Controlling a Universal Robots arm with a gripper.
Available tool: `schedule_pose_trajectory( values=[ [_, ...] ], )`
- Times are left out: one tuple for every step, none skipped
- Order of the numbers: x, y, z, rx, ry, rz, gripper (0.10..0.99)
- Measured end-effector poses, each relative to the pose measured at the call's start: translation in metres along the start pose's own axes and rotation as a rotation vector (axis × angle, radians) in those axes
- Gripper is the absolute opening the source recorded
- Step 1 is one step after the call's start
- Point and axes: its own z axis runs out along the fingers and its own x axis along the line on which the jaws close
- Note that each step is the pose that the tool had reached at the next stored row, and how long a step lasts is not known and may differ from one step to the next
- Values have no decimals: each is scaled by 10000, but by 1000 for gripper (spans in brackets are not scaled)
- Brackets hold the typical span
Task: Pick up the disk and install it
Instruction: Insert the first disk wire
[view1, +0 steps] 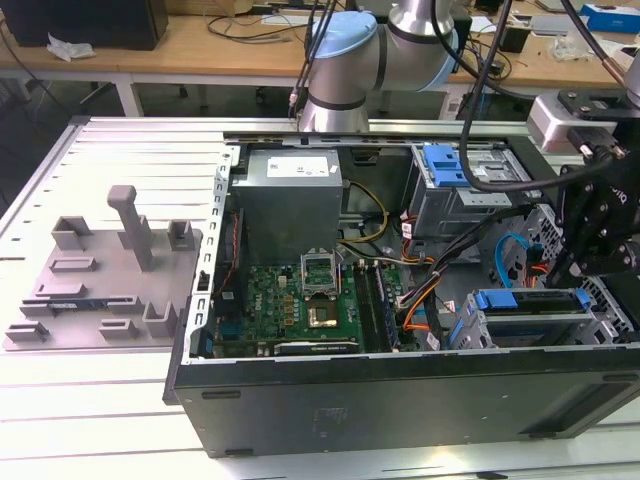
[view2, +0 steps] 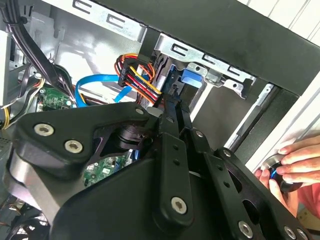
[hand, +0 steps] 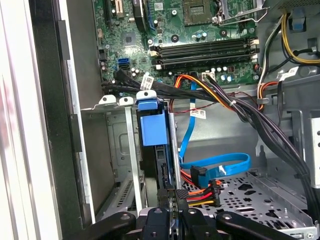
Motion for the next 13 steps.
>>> schedule_pose_trajectory(
  values=[
    [0,0,3,-1,0,0,169],
    [0,0,5,-1,0,0,169],
    [1,0,8,-2,0,0,169],
    [1,0,11,-2,-1,0,169],
    [2,0,13,-2,0,0,169],
    [4,0,16,-4,0,0,169],
    [5,0,19,-6,-1,0,169],
    [6,0,21,-6,-1,0,169],
    [7,0,23,-8,-2,0,169],
    [8,0,24,-8,-1,0,169],
    [10,0,27,-10,0,0,169],
    [12,0,30,-12,0,0,169],
    [13,0,32,-12,0,0,169]
  ],
)
